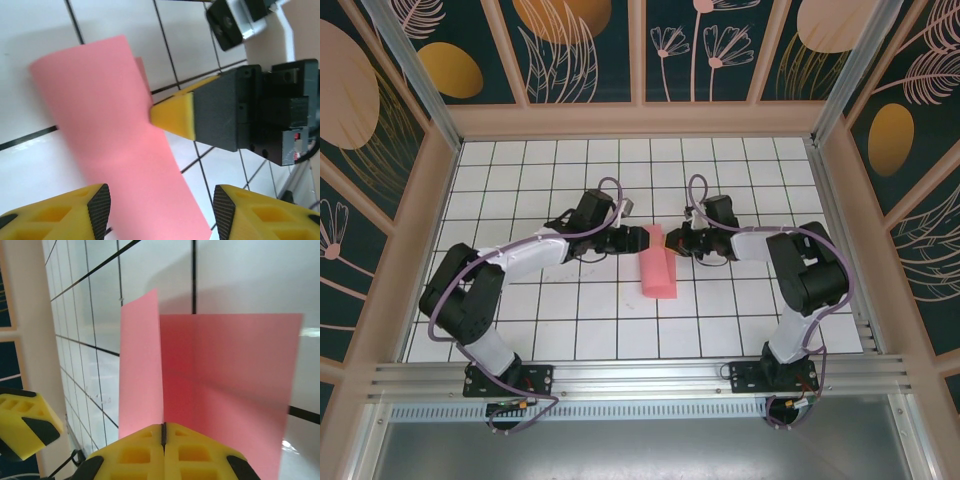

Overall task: Fold a paper plane with a square sheet of paper (fold left side to right side)
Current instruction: First fold in half a square sheet of paper at the center of the table.

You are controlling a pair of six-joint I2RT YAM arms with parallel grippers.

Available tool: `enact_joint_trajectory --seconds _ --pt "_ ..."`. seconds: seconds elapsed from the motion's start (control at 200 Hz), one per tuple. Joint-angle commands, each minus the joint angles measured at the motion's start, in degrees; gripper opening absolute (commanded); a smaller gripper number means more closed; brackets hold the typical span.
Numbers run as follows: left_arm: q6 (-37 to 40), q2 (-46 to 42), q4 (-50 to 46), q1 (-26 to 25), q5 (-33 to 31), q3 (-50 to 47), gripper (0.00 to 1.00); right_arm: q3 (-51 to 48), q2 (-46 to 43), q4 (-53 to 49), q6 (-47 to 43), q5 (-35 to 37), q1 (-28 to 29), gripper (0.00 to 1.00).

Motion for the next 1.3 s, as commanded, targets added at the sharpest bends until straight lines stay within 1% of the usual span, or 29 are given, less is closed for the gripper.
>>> enact_joint_trajectory --seconds 0.0,0.04,0.055,0.225,0.24,0.515,0.621,0.786,0.876,1.061,1.291 --pt "-2.5 2.0 -2.0 -0.5 -3.0 -1.4 0.58 0.1 -2.5 -3.4 -2.8 2.3 -0.4 0.00" --pt "-3.6 2.6 -1.0 -0.7 -1.9 -1.5 0.58 0.2 -2.4 -3.9 -3.0 2.7 -0.4 0.00" --pt "-4.0 4.2 -0.8 -0.8 -1.8 -1.4 0.57 0.2 -2.5 -4.2 -3.1 2.9 -0.4 0.00" --pt "-5.6 8.2 0.3 -2.4 -1.7 -0.6 0.54 -0.3 -2.9 -5.6 -3.7 4.2 -0.4 0.00" --pt "-5.7 8.5 0.3 -2.4 -1.7 0.8 0.53 -0.3 -2.9 -5.7 -3.8 4.1 -0.4 0.00" --pt "-6.3 11.7 -0.3 -3.3 -3.4 1.9 0.50 -1.0 -3.2 -7.2 -4.6 4.7 -0.6 0.03" --pt "-5.8 12.3 -1.3 -3.7 -4.0 2.5 0.49 -1.0 -3.8 -7.8 -4.8 5.0 -0.8 0.09" --pt "-4.6 12.8 -2.9 -4.0 -4.8 3.1 0.49 -0.9 -7.3 -10.8 -6.6 7.5 -2.3 0.32" --pt "-4.1 12.9 -3.1 -4.4 -5.0 3.2 0.49 -0.9 -9.6 -13.5 -8.2 10.1 -3.5 0.39" --pt "-2.5 13.7 -5.2 -5.1 -5.9 4.4 0.48 -2.2 -13.2 -15.0 -9.3 12.1 -6.0 0.41" --pt "-0.3 15.4 -8.2 -6.2 -6.4 6.7 0.48 -2.8 -13.2 -15.0 -9.5 12.3 -6.4 0.41"
